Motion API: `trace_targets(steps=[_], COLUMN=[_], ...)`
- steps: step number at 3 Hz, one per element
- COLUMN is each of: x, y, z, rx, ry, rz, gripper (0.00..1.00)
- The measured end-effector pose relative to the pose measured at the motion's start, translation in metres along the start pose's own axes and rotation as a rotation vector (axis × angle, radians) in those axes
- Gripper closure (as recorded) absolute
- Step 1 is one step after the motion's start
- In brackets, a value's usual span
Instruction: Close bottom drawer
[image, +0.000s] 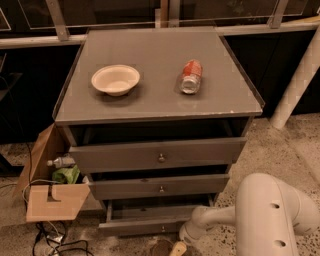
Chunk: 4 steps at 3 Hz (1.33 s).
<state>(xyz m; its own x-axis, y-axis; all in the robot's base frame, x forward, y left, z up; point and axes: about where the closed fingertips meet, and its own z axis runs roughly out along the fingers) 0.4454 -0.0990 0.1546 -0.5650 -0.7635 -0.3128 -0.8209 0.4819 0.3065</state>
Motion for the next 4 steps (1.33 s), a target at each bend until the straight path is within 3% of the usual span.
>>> trace_targets(steps=[1,4], x=[0.0,0.0], y=[0.0,0.0], z=[0.0,0.0001], rx=[0.0,0.0], ry=[0.0,0.0], rz=[0.0,0.0], gripper=[0.0,0.66])
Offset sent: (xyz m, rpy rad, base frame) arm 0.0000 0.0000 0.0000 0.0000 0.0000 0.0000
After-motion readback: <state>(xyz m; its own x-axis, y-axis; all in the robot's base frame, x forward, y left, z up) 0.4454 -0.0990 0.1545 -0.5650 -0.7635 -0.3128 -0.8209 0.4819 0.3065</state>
